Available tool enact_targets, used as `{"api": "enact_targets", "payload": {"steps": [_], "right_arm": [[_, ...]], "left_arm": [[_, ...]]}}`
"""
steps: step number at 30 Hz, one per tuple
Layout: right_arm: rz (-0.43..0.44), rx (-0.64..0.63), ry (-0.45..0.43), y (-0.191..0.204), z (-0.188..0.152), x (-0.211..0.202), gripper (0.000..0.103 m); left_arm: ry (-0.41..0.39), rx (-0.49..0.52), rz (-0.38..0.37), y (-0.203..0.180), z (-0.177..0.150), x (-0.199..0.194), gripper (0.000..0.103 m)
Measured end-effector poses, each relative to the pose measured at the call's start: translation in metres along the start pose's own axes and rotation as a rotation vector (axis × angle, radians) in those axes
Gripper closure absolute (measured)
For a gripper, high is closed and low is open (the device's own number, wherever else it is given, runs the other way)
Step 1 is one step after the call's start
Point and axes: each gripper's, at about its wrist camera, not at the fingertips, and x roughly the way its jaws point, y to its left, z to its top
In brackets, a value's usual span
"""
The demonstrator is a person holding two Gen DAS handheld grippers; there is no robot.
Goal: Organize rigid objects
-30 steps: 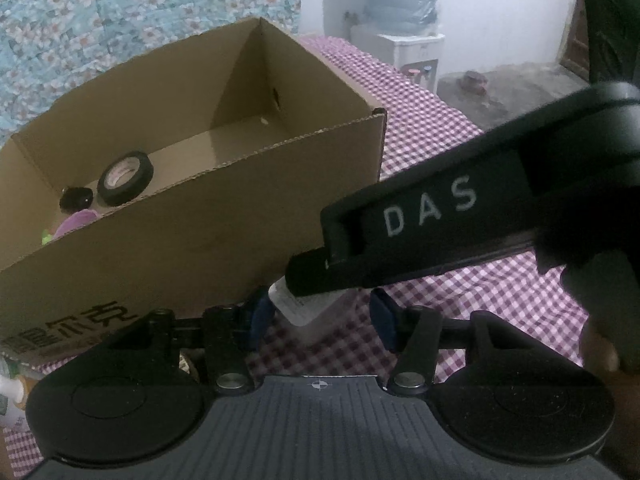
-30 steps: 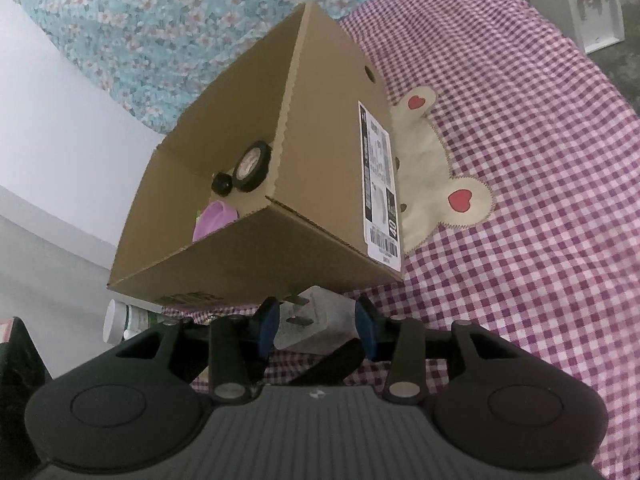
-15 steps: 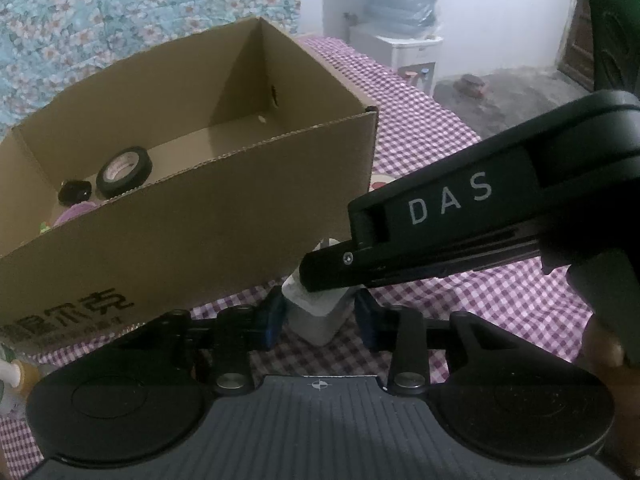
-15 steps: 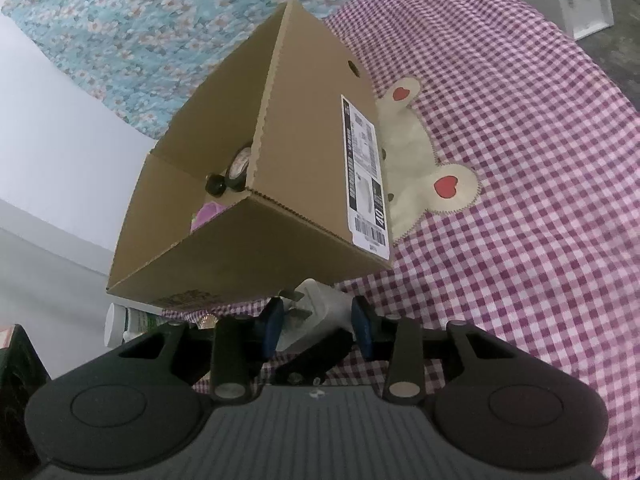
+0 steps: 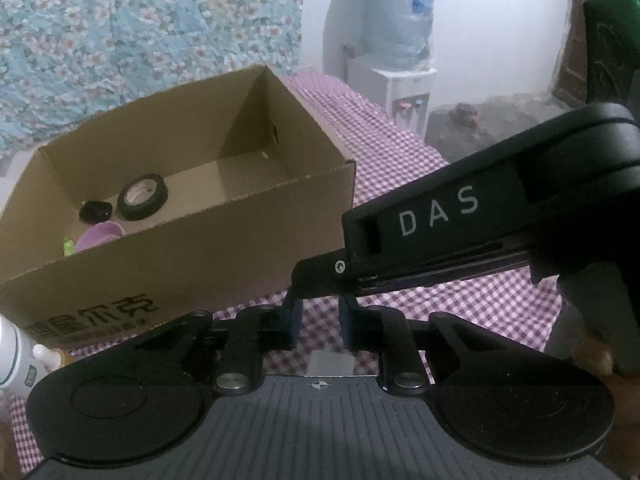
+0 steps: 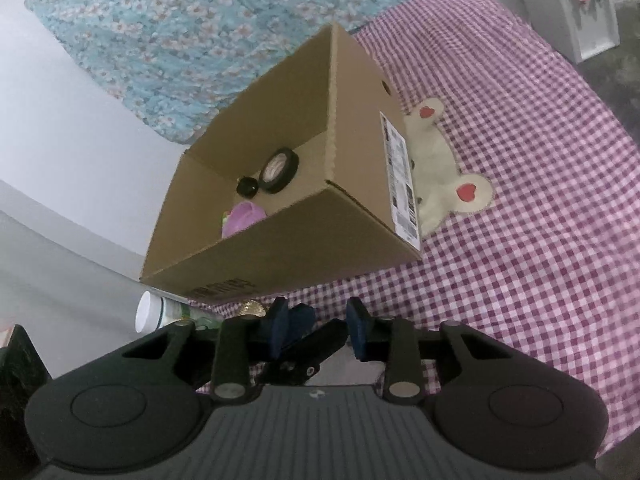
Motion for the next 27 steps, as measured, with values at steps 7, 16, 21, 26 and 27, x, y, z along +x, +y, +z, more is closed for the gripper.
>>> {"api": "enact_targets", "payload": {"steps": [7,16,21,26,27], "right_arm": [[-0.014,0.001,-0.052,0.007,0.009,-0.014,0.068],[-0.05,0.074,-0.027,-0.017,0.007,-0.017,0.061],[-0.035,0.103,-0.001,-0.028,0.003,-0.015,0.059],[0.008,0.154,0.076,-0.032,-0.008,-0.004,0.056],[0.012,0.166,0.092,-0.034,-0.011,0.0,0.056]], "left_arm": [[-0.003,0.027,-0.016,0.004,-0.01,-0.011,0.077],[0.057,0.073,-0.038,0.004,-0.027,-0.003,0.054],[0.104,0.066,-0.06,0.007,-0.035,-0.001,0.048],[0.157,0.069,-0.054,0.005,-0.042,0.005,0.047],[0.166,0.068,-0.051,0.005,-0.043,0.008,0.048]]}}
